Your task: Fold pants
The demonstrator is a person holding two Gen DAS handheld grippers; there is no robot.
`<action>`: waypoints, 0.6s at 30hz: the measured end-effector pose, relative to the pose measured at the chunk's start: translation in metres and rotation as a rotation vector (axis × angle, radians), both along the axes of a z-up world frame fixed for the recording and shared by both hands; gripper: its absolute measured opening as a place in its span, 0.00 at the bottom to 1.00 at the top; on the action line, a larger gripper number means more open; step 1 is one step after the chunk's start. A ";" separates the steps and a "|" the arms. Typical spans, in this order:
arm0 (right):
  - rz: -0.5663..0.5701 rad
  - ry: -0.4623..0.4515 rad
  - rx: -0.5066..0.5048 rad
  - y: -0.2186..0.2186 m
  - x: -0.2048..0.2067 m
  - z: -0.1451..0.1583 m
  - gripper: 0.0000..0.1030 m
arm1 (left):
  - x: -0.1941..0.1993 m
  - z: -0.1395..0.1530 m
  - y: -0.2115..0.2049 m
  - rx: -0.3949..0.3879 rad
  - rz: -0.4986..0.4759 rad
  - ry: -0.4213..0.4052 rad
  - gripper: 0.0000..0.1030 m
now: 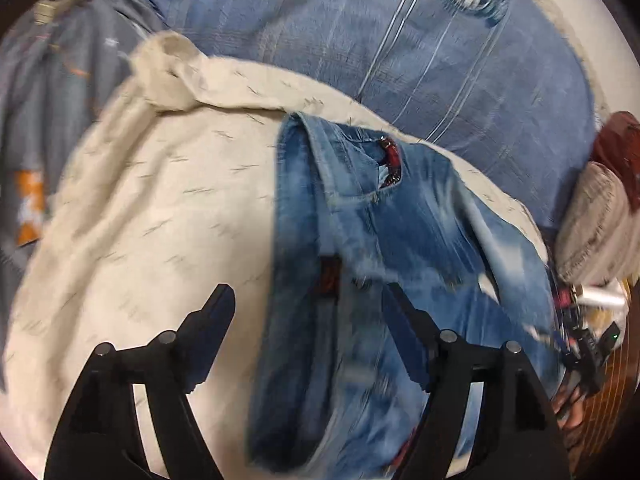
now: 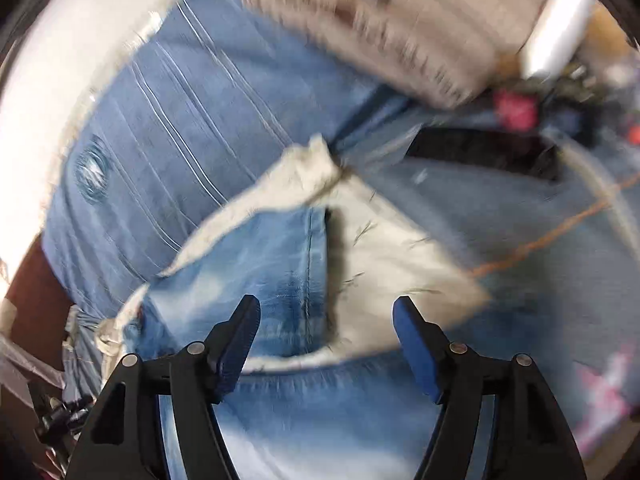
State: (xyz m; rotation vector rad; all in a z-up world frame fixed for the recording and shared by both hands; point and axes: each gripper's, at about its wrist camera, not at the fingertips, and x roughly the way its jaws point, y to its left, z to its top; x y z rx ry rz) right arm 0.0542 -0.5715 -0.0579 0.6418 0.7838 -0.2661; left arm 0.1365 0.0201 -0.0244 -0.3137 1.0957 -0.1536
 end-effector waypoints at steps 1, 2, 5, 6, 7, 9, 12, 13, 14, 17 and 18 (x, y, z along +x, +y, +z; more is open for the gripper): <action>-0.005 0.026 0.011 -0.001 0.010 -0.008 0.69 | 0.010 -0.007 -0.005 0.013 0.004 0.022 0.73; 0.001 0.042 0.026 0.002 0.022 -0.016 0.68 | 0.024 -0.017 -0.014 0.027 0.006 0.054 0.73; 0.176 -0.004 -0.045 0.021 0.046 0.010 0.05 | 0.038 -0.031 -0.030 -0.011 -0.042 0.129 0.21; 0.188 -0.023 -0.127 0.025 0.048 0.028 0.04 | 0.040 -0.032 -0.034 -0.023 -0.062 0.140 0.17; 0.191 -0.062 -0.192 0.024 0.050 0.049 0.04 | 0.040 -0.029 -0.037 -0.014 -0.062 0.126 0.17; 0.131 -0.095 -0.253 0.001 0.060 0.078 0.04 | 0.043 -0.025 -0.037 0.027 -0.043 0.082 0.17; 0.062 0.008 -0.332 -0.026 0.087 0.070 0.06 | 0.054 -0.040 -0.032 0.036 -0.005 0.123 0.17; 0.061 0.100 -0.331 -0.036 0.102 0.050 0.08 | 0.056 -0.044 -0.030 0.032 0.002 0.140 0.17; 0.051 0.166 -0.325 -0.040 0.108 0.033 0.11 | 0.058 -0.050 -0.025 0.029 0.016 0.156 0.17; 0.051 0.227 -0.281 -0.046 0.111 0.006 0.24 | 0.051 -0.044 -0.013 0.022 0.010 0.159 0.16; 0.051 0.197 -0.273 -0.048 0.106 0.010 0.24 | 0.049 -0.038 -0.007 0.019 0.010 0.153 0.16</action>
